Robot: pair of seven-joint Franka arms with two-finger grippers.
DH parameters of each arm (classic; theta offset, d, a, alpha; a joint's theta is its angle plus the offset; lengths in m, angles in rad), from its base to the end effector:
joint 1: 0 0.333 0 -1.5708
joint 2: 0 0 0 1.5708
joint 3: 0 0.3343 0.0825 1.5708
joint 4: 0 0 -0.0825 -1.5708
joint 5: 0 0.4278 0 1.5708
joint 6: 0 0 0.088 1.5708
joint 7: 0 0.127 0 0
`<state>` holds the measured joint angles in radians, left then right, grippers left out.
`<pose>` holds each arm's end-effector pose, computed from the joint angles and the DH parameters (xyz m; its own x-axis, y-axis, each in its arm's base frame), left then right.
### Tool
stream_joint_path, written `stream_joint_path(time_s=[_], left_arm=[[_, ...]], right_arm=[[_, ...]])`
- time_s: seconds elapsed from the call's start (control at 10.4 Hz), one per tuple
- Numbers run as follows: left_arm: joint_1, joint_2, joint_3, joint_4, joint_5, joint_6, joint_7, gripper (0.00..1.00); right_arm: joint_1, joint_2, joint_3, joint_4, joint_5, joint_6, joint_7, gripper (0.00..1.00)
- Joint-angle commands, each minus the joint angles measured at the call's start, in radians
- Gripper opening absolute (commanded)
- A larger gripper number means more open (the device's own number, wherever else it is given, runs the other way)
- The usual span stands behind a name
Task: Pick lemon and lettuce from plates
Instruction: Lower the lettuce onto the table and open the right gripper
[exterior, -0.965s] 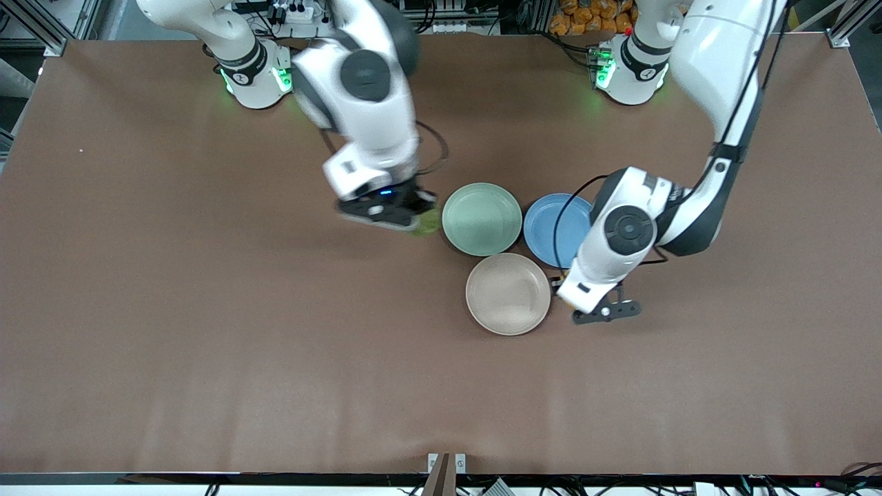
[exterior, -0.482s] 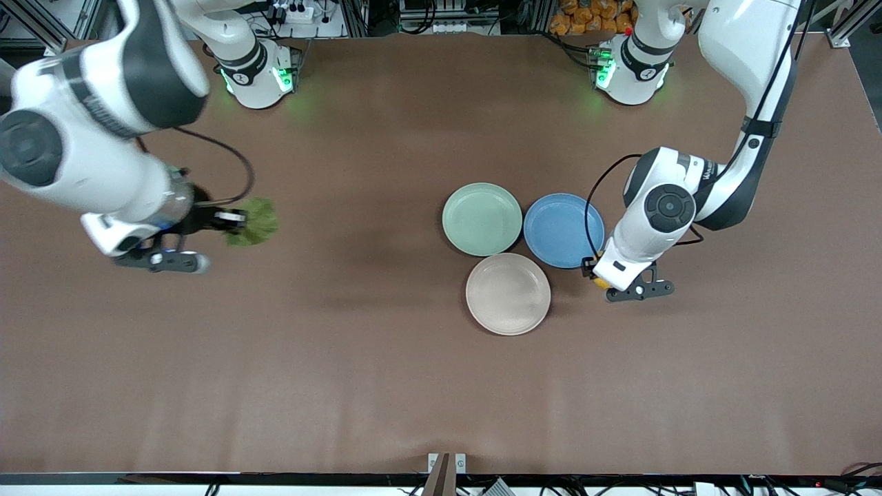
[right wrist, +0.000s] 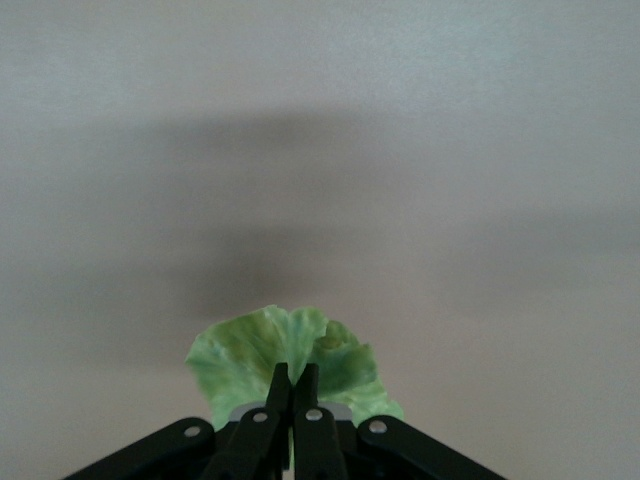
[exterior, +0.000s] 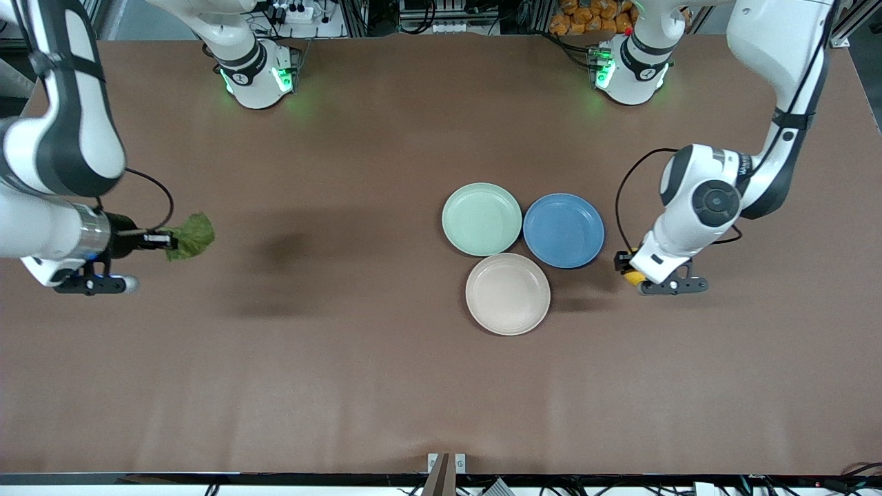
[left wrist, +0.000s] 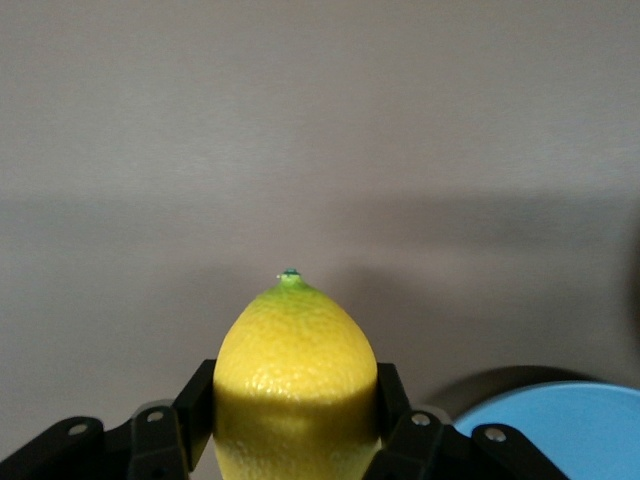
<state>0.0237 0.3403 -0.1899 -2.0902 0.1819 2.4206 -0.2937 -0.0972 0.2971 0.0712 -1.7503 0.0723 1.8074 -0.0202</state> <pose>0.6106 -0.0993 0.2262 0.9999 0.0009 0.0128 0.0016 -0.9985 -0.0553 0.6500 -0.0121 0.3621 0.9715 -0.0202 -0.2361 -0.0425 -0.9951 -0.0898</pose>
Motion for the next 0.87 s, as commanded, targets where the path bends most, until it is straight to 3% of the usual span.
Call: stream_joint_path(time_s=[0.0,0.1,0.19,0.29,0.77], left_arm=[[0.068,-0.064,-0.011,-0.042,0.025,0.02,0.089,0.0],[0.097,-0.093,-0.011,-0.05,0.025,0.018,0.141,0.0],[0.117,-0.122,-0.011,-0.051,0.024,0.009,0.19,0.0],[0.128,-0.148,-0.011,-0.047,0.022,-0.006,0.218,0.0],[0.186,-0.12,-0.011,-0.01,0.019,-0.081,0.269,0.0]], right_arm=[[-0.006,0.063,0.007,-0.057,0.003,0.105,-0.006,0.2],[-0.006,0.076,0.006,-0.064,0.003,0.136,-0.004,0.33],[-0.003,0.086,0.006,-0.066,0.003,0.156,0.0,0.74],[-0.003,0.088,0.006,-0.066,0.003,0.161,0.0,1.0],[0.008,-0.048,0.006,-0.058,0.003,0.147,-0.004,1.0]])
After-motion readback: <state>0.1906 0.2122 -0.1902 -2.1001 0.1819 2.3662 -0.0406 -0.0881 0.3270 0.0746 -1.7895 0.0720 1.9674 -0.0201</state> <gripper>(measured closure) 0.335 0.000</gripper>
